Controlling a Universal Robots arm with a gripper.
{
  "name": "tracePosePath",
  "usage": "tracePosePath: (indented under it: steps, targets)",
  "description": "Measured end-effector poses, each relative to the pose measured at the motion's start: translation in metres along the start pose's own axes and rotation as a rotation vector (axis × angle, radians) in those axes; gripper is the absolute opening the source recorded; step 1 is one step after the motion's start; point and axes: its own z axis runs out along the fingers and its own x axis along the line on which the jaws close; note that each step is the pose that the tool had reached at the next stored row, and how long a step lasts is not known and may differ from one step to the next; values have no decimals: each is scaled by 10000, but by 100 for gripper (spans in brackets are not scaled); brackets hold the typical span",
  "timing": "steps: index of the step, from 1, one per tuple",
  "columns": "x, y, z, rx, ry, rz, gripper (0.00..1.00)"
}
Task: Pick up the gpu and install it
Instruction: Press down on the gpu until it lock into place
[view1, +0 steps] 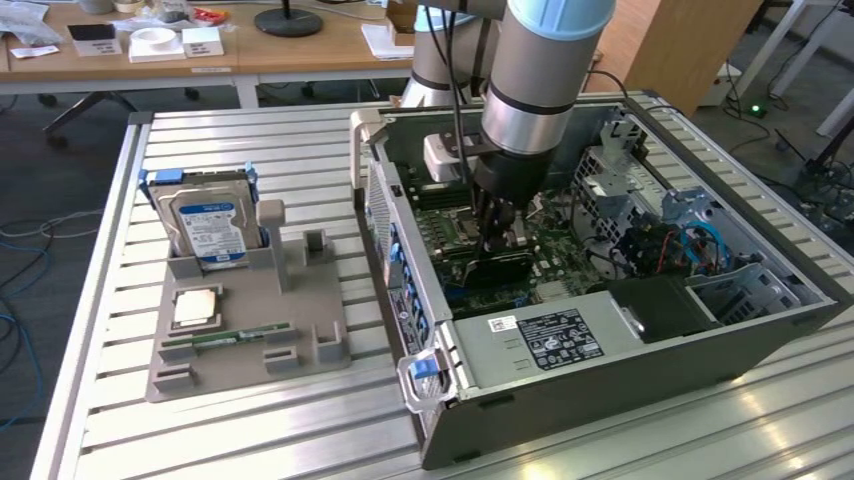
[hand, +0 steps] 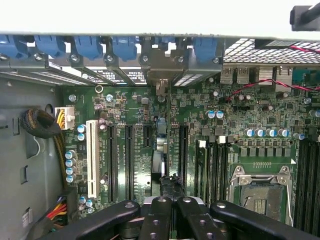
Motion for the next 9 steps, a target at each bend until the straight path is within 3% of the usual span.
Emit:
tracePosePath:
  steps: [9]
  targets:
    - [7, 15, 5, -2, 3, -1, 11]
